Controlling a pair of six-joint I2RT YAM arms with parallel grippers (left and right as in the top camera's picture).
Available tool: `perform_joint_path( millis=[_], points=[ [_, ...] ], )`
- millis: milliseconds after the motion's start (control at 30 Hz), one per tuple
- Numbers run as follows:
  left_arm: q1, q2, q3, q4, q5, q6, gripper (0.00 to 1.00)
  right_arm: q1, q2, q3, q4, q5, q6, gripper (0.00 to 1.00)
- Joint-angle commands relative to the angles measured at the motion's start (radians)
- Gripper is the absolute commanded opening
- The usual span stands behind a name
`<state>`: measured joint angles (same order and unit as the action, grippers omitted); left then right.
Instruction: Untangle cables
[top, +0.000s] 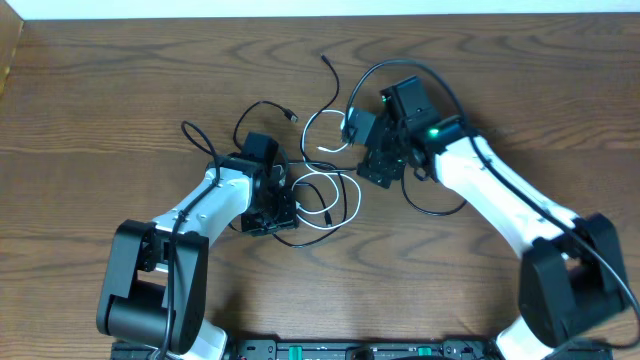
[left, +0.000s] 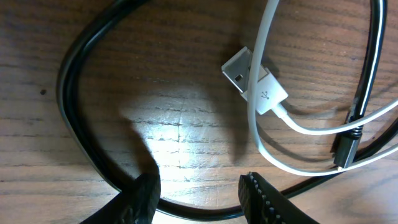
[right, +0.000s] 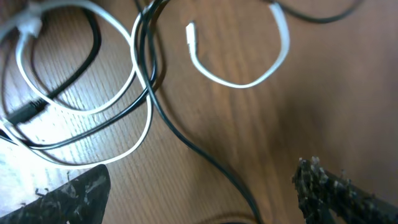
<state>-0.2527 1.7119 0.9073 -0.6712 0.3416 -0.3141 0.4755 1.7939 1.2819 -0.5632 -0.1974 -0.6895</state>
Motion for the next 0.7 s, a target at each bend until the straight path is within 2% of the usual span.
perform_joint_path(
  millis=[0,200,433,500,667],
  points=[
    [-0.002,0.007,-0.024,0.006,-0.014,0.002,0.46,0.003,0.074,0.013,0.008,-0.015,-0.075,0.89],
    [-0.002,0.007,-0.024,-0.001,-0.014,0.002,0.46,0.003,0.190,0.013,0.030,-0.014,-0.074,0.81],
    [-0.002,0.007,-0.024,-0.001,-0.014,0.002,0.47,0.006,0.249,0.013,0.052,-0.015,-0.035,0.78],
    [-0.002,0.007,-0.024,-0.002,-0.014,0.002,0.46,0.005,0.248,0.013,0.051,-0.014,-0.001,0.73],
    [-0.002,0.007,-0.024,-0.002,-0.014,0.002,0.46,0.004,0.248,0.013,0.039,-0.015,0.082,0.44]
  ],
)
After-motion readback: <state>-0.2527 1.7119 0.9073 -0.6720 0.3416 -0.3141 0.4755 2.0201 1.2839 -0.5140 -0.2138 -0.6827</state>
